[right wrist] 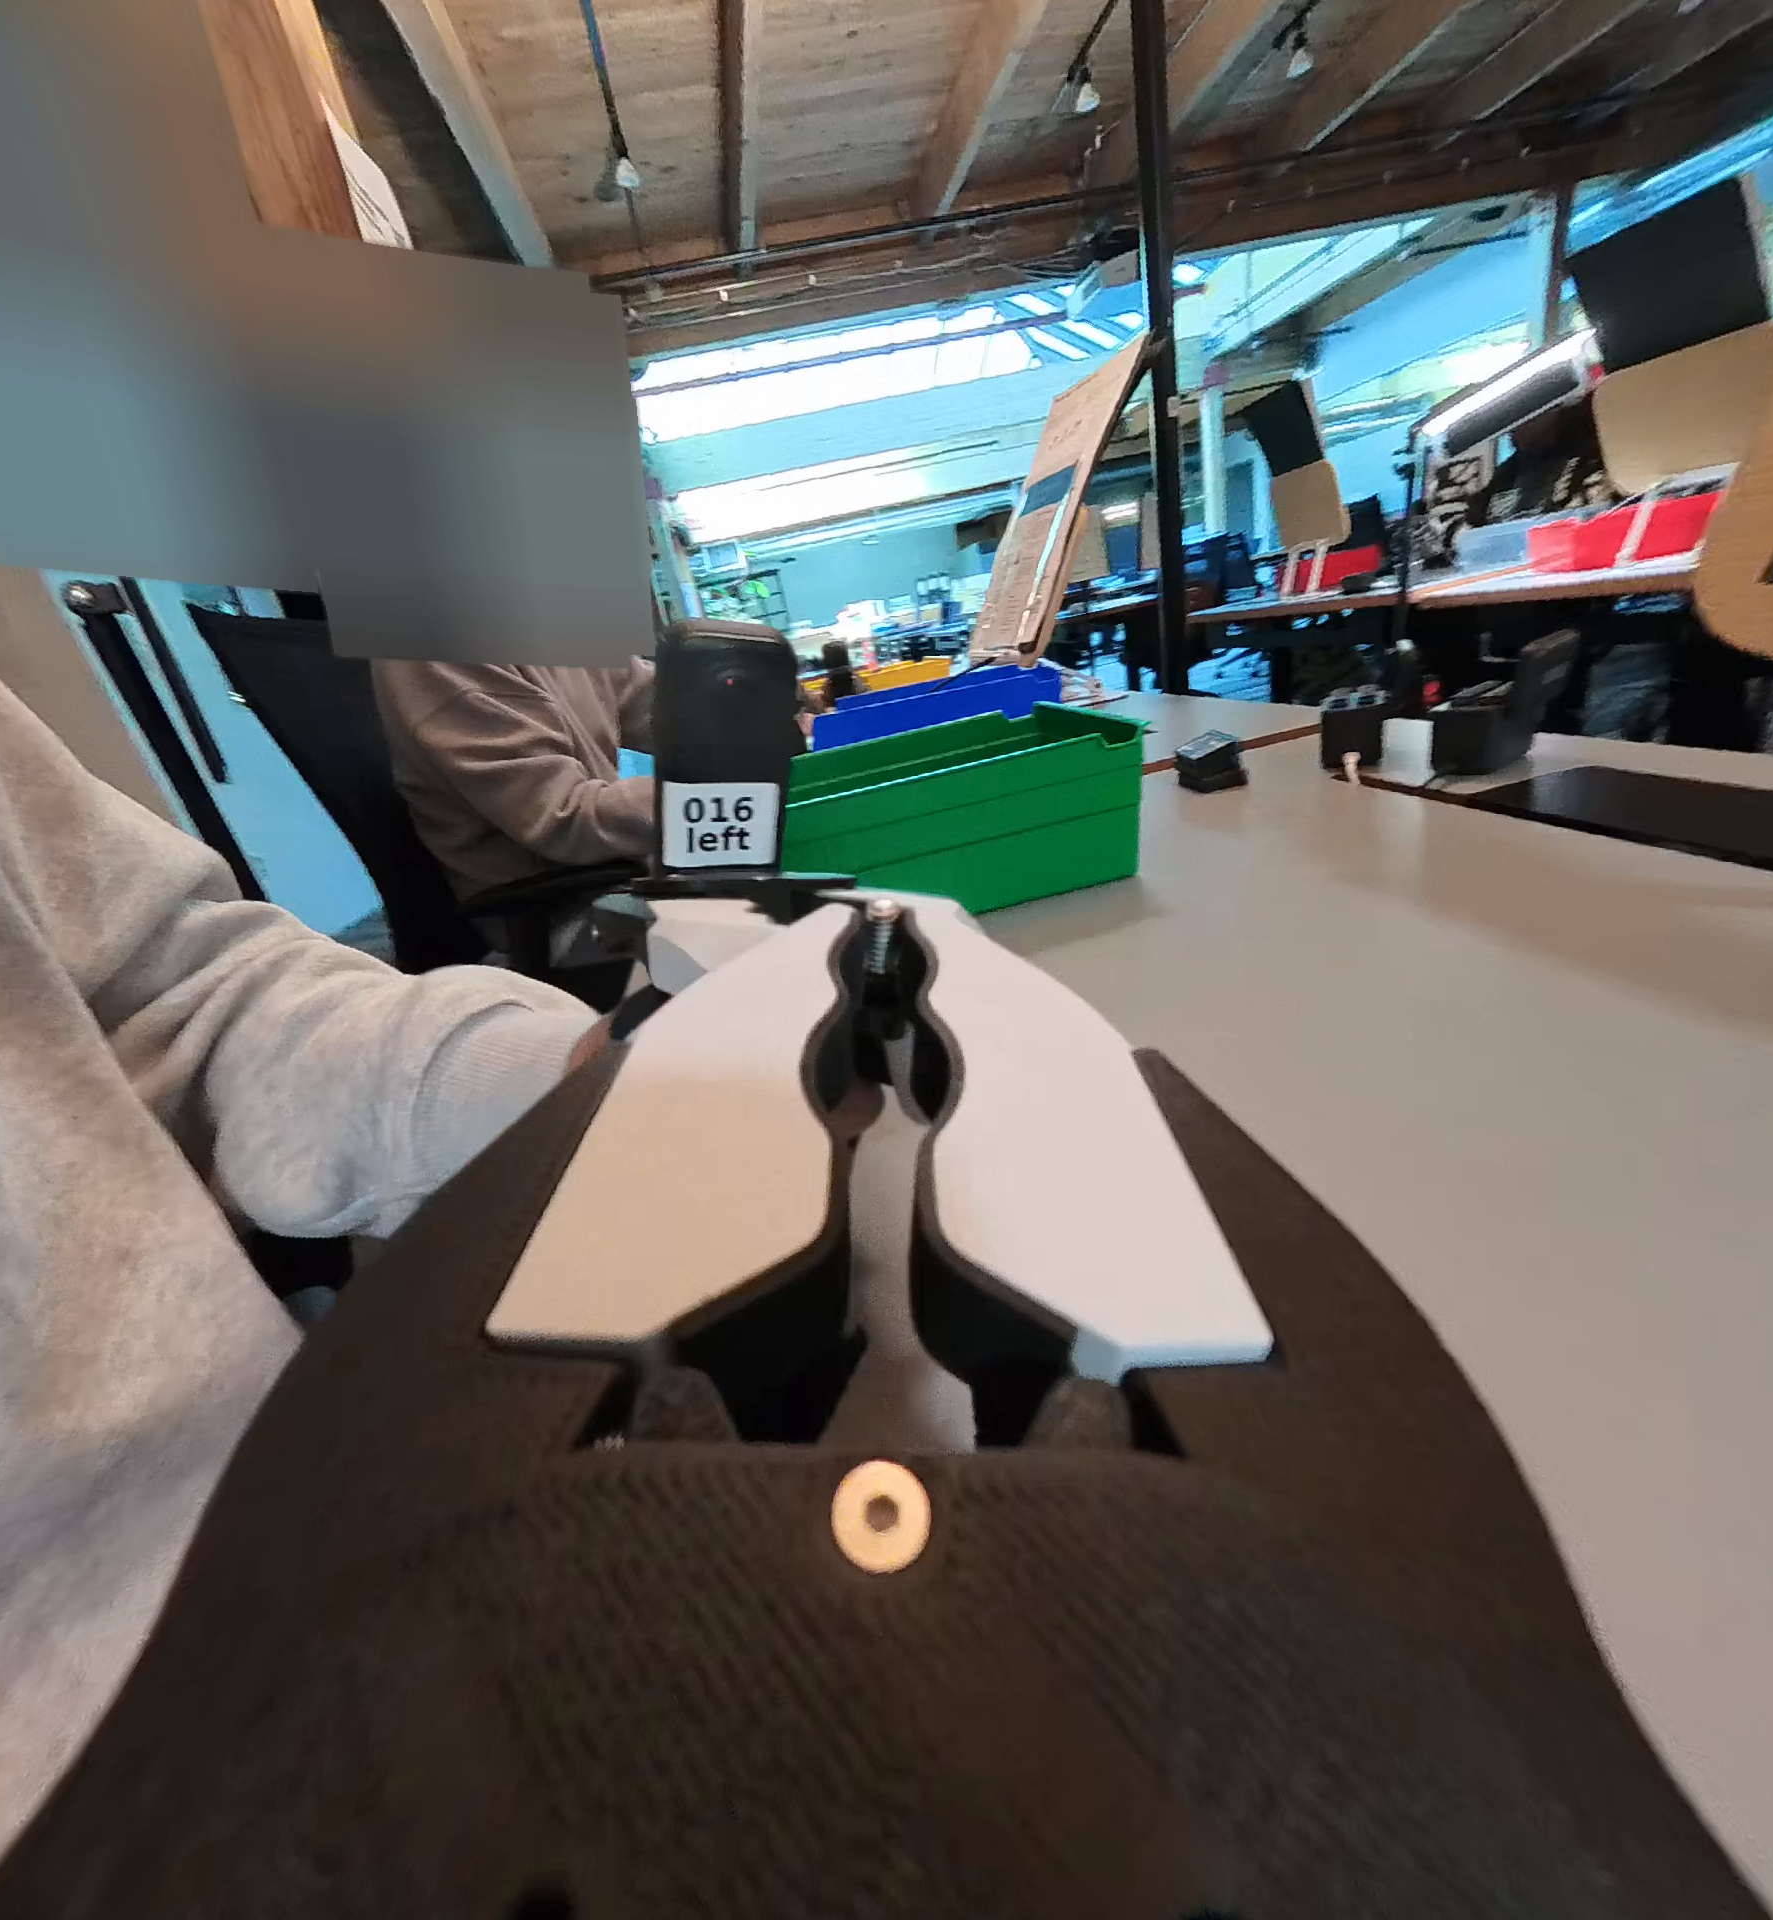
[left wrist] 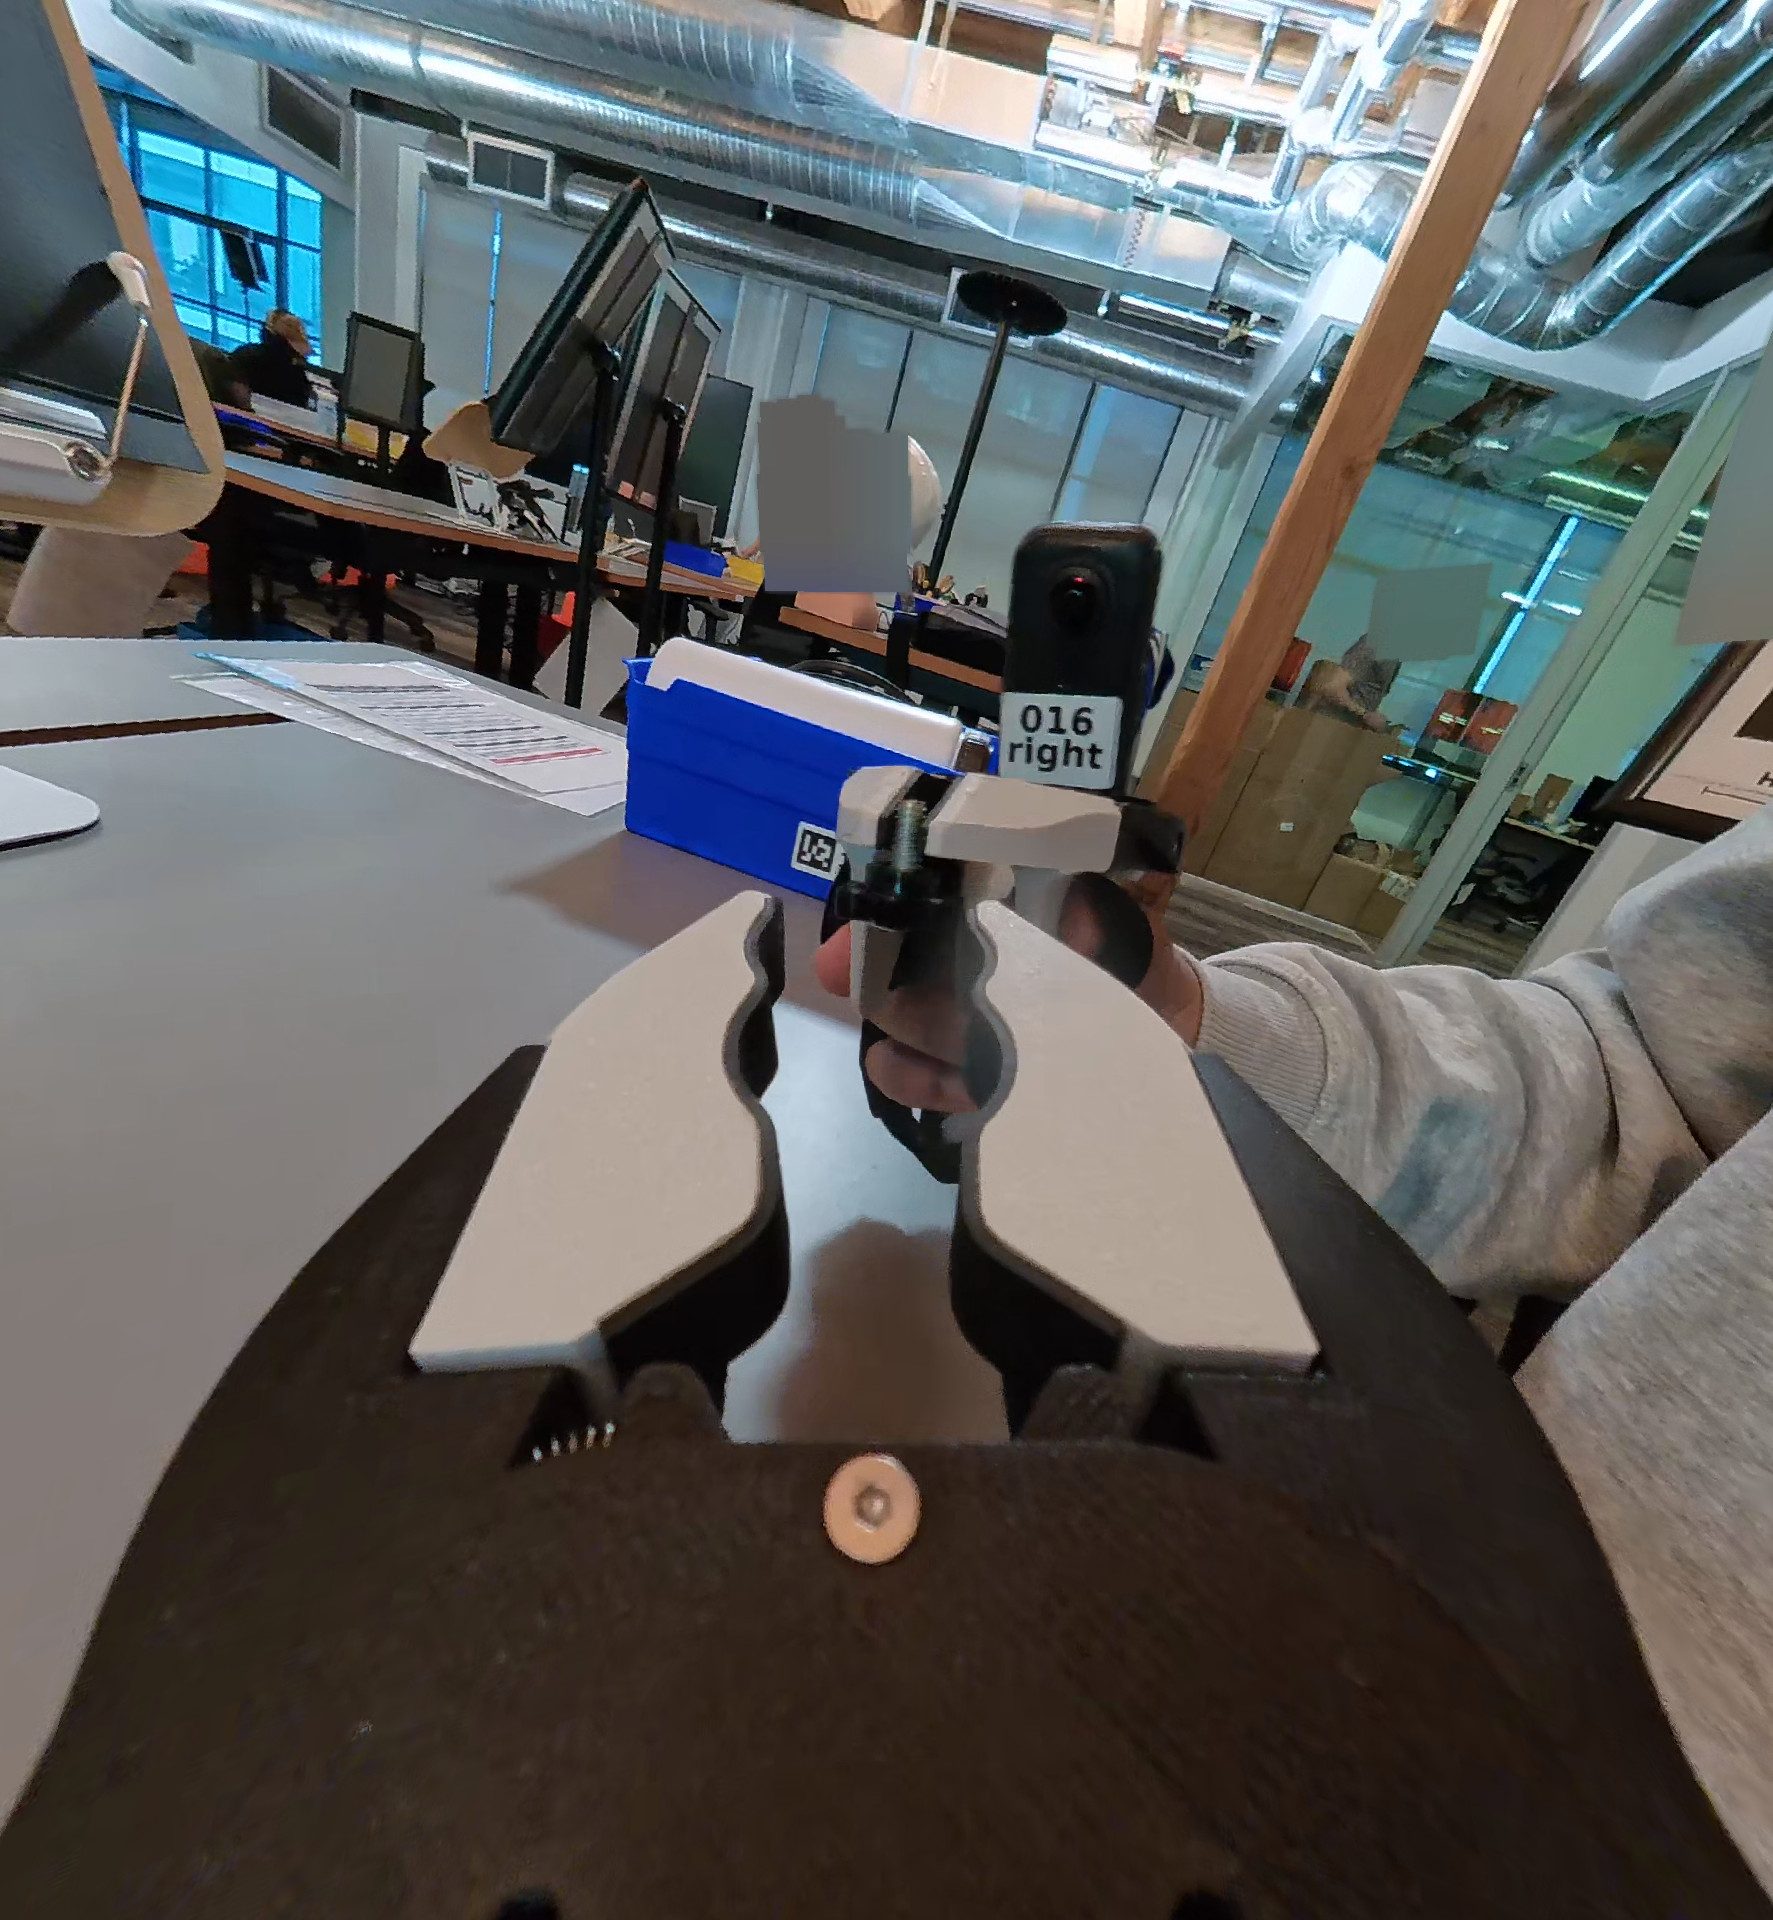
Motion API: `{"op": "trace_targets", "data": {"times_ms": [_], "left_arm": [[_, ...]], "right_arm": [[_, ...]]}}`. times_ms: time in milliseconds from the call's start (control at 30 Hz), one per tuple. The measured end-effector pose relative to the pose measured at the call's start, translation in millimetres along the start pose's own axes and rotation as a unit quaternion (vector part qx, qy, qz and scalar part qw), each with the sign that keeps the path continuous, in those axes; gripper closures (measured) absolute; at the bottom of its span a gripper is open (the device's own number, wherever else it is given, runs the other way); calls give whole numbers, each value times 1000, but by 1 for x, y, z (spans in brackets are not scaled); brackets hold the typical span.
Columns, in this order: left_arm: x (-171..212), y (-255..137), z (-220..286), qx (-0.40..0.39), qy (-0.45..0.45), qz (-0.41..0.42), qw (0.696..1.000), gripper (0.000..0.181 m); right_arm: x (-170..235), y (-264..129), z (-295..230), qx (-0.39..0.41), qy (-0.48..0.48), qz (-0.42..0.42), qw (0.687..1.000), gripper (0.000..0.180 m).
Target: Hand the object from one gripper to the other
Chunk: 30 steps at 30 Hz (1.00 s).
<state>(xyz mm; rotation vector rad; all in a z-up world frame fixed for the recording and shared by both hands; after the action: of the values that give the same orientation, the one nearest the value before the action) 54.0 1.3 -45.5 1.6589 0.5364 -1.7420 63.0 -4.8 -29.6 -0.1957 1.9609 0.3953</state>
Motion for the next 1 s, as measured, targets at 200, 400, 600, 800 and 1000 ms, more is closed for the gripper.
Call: {"op": "trace_targets", "data": {"times_ms": [200,400,600,800,1000], "left_arm": [[1,3,12,39,-2,-3,999,155],[1,3,12,43,-2,-6,999,159],[0,0,4,19,1,-4,1000,158],[-2,-2,-2,4,-2,3,1000,158],[-3,-7,-14,-48,30,-2,998,158]], "right_arm": [[4,1,-5,-34,43,-12,998,173],[4,1,-6,-43,50,-9,998,173],[-8,-3,5,-20,73,35,997,148],[-13,-9,15,28,38,47,998,146],[-9,-10,23,72,8,29,997,146]]}}
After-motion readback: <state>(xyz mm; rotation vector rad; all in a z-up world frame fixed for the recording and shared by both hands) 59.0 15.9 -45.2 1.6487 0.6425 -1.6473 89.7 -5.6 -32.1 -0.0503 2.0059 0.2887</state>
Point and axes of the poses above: each gripper's, where its closed fingertips meet, y out along the fingers, x out of its underside, z = x × y across the jaws, the point moved 1 cm from there along -y, back along the fingers, and after that the axes turned 10 degrees about y, right-handed, at the moved point
